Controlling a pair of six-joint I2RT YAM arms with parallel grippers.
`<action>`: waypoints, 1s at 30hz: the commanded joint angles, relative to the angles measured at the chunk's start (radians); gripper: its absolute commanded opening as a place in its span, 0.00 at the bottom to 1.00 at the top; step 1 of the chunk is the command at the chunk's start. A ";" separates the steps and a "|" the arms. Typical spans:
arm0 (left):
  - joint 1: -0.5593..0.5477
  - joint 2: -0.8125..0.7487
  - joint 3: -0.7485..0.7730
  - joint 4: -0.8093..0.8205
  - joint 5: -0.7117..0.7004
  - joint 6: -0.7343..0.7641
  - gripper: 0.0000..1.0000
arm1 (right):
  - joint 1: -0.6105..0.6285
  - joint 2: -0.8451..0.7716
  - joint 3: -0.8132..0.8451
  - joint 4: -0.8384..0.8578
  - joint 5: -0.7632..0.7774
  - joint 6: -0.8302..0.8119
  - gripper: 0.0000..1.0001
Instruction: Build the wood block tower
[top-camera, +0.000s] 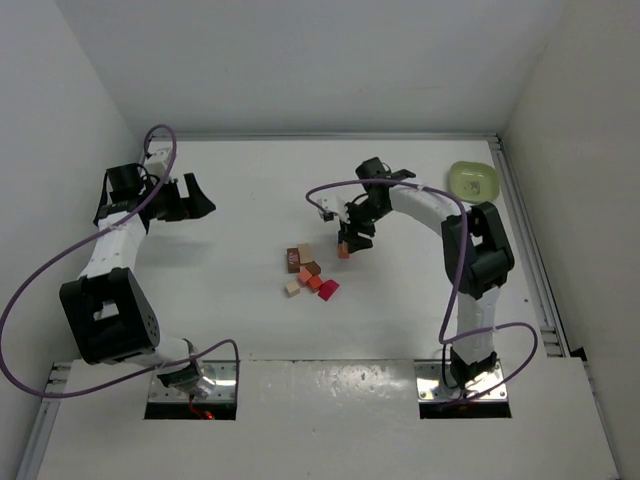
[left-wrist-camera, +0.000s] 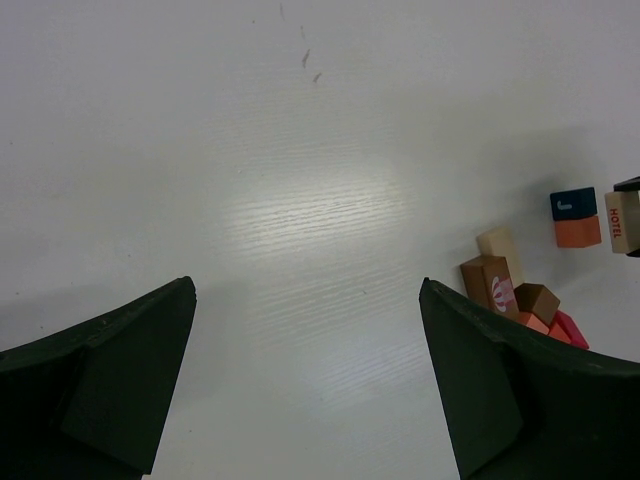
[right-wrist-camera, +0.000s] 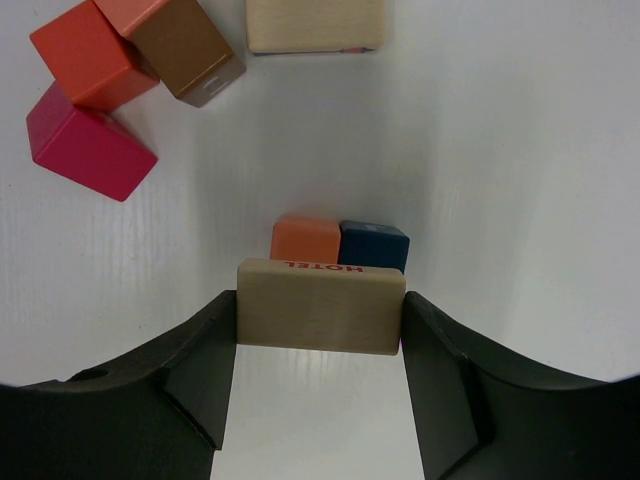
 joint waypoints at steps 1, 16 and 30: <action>-0.011 0.009 0.030 0.038 0.004 -0.007 1.00 | 0.006 0.019 0.033 0.026 -0.012 0.006 0.55; -0.011 0.027 0.030 0.038 0.004 -0.007 1.00 | 0.015 0.058 0.060 0.045 -0.008 0.024 0.57; -0.011 0.036 0.030 0.038 -0.006 -0.007 1.00 | 0.015 0.078 0.067 0.044 -0.005 0.032 0.58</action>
